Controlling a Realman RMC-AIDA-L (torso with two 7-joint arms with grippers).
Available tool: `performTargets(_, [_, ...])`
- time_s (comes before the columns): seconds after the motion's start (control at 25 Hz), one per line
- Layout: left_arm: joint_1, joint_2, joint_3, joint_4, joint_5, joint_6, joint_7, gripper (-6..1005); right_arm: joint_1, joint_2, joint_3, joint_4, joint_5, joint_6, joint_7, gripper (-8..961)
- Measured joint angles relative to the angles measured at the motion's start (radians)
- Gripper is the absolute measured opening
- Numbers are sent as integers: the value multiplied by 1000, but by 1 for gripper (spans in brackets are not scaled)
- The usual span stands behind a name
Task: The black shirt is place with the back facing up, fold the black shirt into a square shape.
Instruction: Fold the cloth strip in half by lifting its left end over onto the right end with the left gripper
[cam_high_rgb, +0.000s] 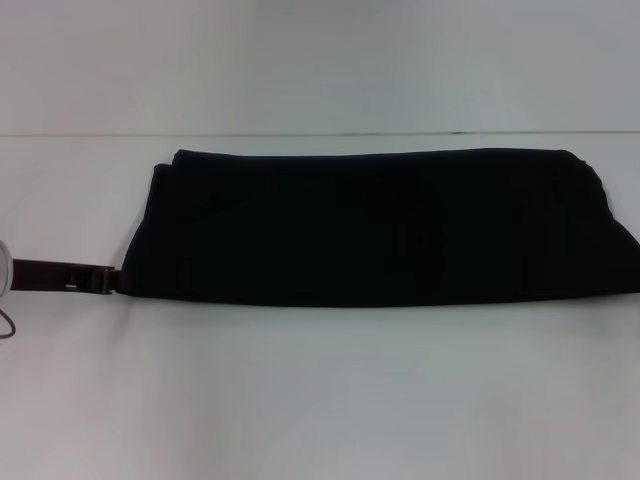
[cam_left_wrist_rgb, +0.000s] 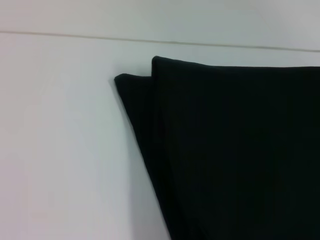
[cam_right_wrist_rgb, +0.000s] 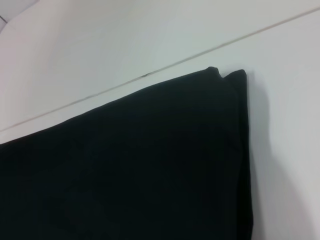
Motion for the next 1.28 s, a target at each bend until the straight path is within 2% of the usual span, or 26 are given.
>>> performTargets(0.28, [-14,5,0,8,0,75,-17,51,10,-5,5,-6,1,-29,7,135])
performTargets(0.44, [-10,2,0,48,-2,89,-58,217,6,-6,35,-61,1,-66,16,195])
performTargets(0.48, [0,-1,-1,96,-6,99,-112,259,3,-3,52,-83,1,-77,19,215])
performTargets(0.56, [1,-2,-9,118,-6,117,-136,306,-4,0,97,-129,1,-99,20,253])
performTargets(0.6, [2,-1,-19,131,-6,137,-147,330,-7,0,134,-163,12,-136,8,273])
performTargets(0.84, [-11,17,-69,134,2,325,-182,471,-7,-4,143,-164,111,-218,-85,389])
performTargets(1.0, [-31,32,-77,83,29,411,-231,630,13,7,137,-146,137,-222,-152,574])
performTargets(1.08, [-42,35,-73,42,45,419,-257,709,30,8,135,-124,137,-223,-172,667])
performTargets(1.2, [-61,39,-69,-22,58,390,-281,815,49,11,134,-106,138,-220,-198,859])
performTargets(1.28, [-73,44,-68,-63,61,366,-286,885,59,14,133,-105,139,-219,-211,882])
